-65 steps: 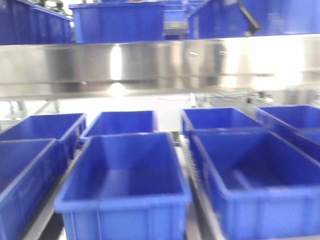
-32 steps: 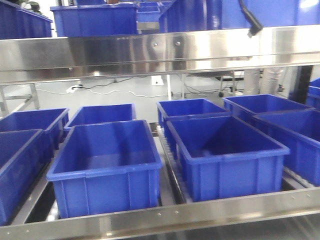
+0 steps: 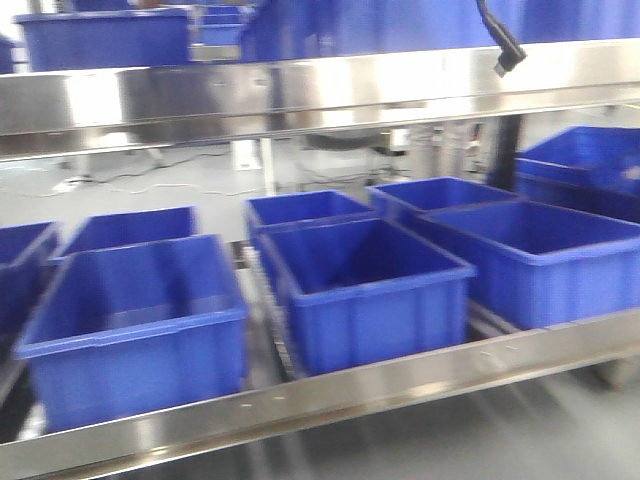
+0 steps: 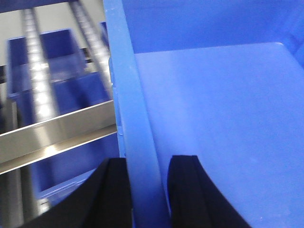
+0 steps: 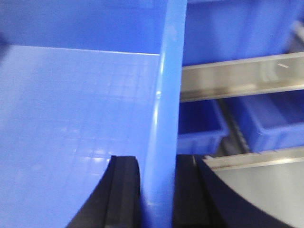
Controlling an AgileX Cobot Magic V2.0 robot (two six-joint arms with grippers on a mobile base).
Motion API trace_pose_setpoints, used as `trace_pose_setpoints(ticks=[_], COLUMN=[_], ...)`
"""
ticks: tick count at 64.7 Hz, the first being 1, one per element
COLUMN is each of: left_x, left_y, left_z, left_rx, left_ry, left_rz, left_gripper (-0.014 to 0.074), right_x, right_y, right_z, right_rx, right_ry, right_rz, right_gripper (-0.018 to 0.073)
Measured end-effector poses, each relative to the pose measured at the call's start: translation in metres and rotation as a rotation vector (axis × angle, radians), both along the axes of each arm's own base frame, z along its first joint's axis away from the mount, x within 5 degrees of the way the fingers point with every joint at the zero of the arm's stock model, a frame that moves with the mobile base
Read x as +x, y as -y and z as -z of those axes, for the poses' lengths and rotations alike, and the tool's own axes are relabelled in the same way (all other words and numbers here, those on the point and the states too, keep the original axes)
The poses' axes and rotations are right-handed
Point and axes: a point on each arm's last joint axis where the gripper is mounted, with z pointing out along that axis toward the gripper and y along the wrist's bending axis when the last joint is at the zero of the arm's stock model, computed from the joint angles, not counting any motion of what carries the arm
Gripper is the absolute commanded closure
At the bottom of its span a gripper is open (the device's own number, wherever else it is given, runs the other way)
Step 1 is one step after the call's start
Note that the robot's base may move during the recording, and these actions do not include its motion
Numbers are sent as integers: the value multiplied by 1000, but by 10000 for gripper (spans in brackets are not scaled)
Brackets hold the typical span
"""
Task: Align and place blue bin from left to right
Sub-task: 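Drive backward and turn away from the rack holding the bin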
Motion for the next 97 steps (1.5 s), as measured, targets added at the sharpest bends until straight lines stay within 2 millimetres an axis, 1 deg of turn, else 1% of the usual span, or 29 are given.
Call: trace_pose_setpoints(ticks=[97], left_x=[0], left_y=[0], left_z=[0], left_rx=[0], left_ry=[0], left_rz=[0], left_gripper=[613], right_x=[0], right_y=[0], right_z=[0], right_rx=[-1], right_ry=[2], right_rz=[1], right_gripper=[629])
